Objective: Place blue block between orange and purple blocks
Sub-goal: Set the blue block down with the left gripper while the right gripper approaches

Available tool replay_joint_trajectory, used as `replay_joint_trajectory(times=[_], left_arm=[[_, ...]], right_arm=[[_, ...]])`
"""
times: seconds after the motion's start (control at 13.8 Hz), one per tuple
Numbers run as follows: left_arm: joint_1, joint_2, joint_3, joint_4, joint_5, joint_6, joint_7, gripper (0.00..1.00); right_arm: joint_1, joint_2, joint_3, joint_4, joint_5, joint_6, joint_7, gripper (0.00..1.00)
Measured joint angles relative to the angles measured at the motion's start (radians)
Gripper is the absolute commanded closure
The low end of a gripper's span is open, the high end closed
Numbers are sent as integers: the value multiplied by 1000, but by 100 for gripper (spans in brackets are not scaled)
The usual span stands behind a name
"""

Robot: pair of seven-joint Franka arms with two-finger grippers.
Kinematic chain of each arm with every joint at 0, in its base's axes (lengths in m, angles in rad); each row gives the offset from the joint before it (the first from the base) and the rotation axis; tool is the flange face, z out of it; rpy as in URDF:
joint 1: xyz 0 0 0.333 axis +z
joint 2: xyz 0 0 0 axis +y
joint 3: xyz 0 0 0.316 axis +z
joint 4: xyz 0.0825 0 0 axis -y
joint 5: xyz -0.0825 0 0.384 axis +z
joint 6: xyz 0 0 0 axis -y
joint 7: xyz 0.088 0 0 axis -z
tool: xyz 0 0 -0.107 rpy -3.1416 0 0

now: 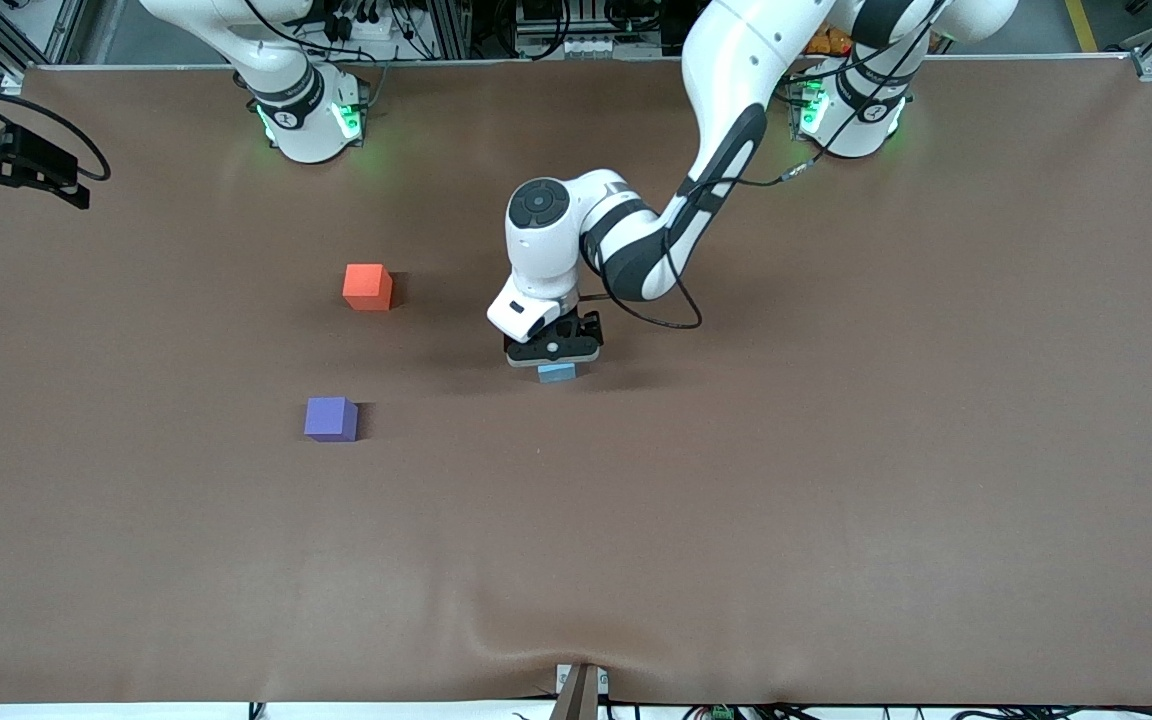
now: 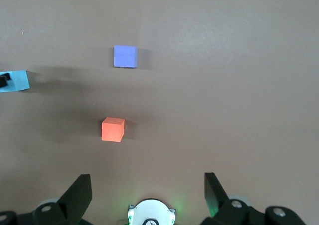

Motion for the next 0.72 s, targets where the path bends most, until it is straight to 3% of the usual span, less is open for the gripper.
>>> replay_joint_trajectory(times=[0.22,0.51,0.72], left_arm=[[74,-117,10,9,1,-134,40,0],[251,-214,11,-7,1,-315,223,0],[400,-292,9,-42,-11,-404,421,0]], right_arm=[[0,36,4,-1,0,2,0,0],[5,222,11,-6,2,56,-27,0],[41,294,15,-2,19,112,-45,0]])
